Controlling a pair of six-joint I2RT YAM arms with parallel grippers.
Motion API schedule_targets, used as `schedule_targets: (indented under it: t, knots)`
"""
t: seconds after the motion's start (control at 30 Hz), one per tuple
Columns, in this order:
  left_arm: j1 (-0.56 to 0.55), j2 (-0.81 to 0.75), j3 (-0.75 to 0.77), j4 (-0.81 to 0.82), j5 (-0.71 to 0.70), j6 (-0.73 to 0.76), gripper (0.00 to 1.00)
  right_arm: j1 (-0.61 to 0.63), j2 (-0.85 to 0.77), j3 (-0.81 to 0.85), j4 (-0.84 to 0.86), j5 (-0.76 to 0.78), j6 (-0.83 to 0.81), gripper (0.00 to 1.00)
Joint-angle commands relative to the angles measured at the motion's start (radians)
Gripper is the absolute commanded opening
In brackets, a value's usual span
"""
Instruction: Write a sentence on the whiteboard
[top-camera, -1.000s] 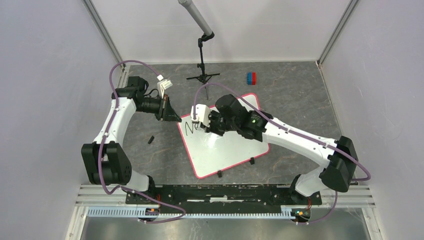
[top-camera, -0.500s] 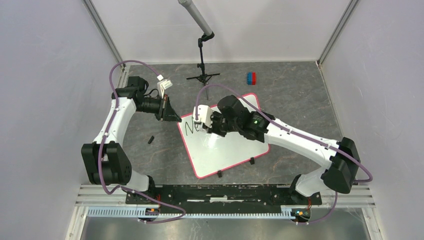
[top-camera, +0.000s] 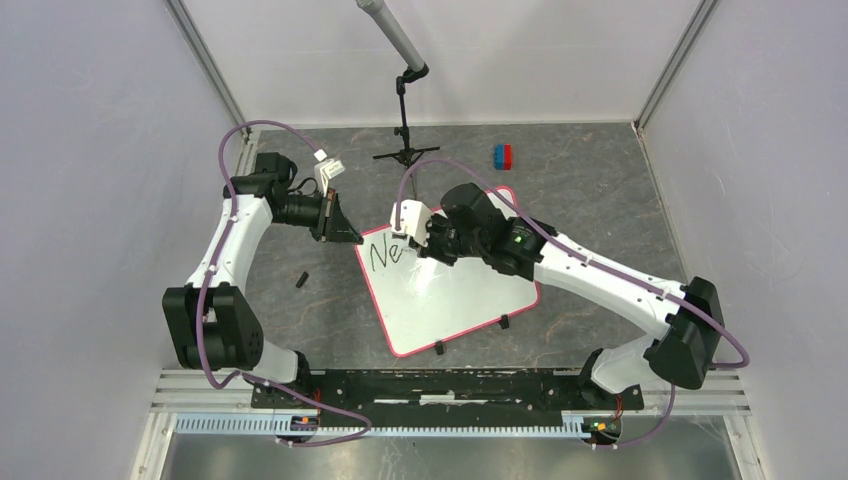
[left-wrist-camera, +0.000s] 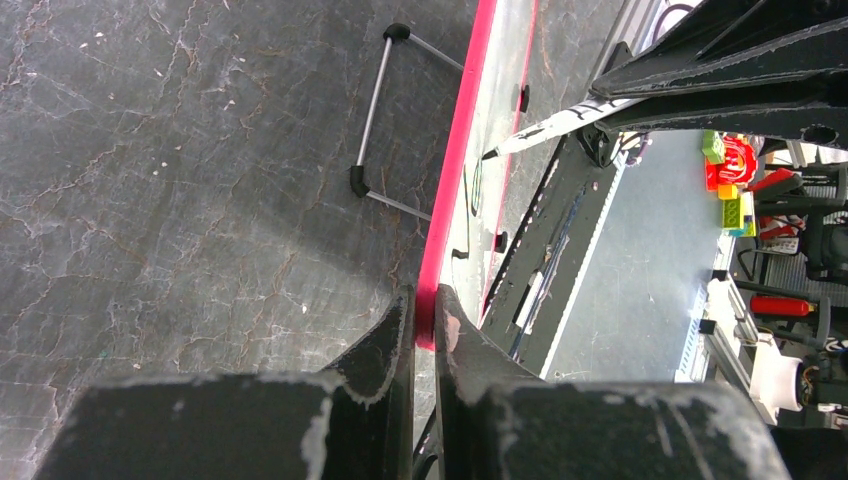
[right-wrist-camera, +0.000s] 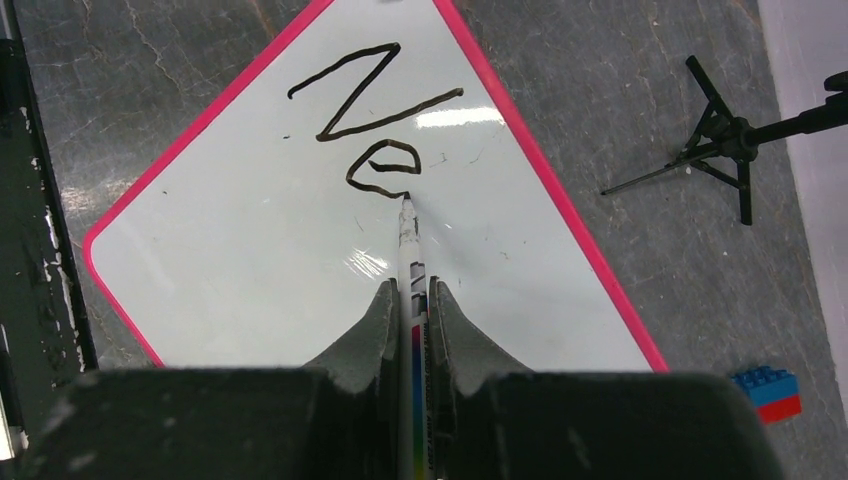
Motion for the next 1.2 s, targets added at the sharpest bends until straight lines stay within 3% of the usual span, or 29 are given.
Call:
schedule_targets:
  t: [0.0,0.73,1.17]
  knots:
    - [-0.018,0.01,0.002,-0.006,0.014,0.019,0.02,-0.011,-0.019,0.055,0.025,0.015,0.003,0.0]
    - [-0.018,0.007,-0.002,-0.006,0.013,0.023,0.02,-0.019,-0.053,-0.086,0.032,0.007,0.016,0.0]
    - [-0.018,0.003,-0.003,-0.007,0.013,0.021,0.02,-0.039,-0.016,0.004,0.021,0.04,-0.005,0.0]
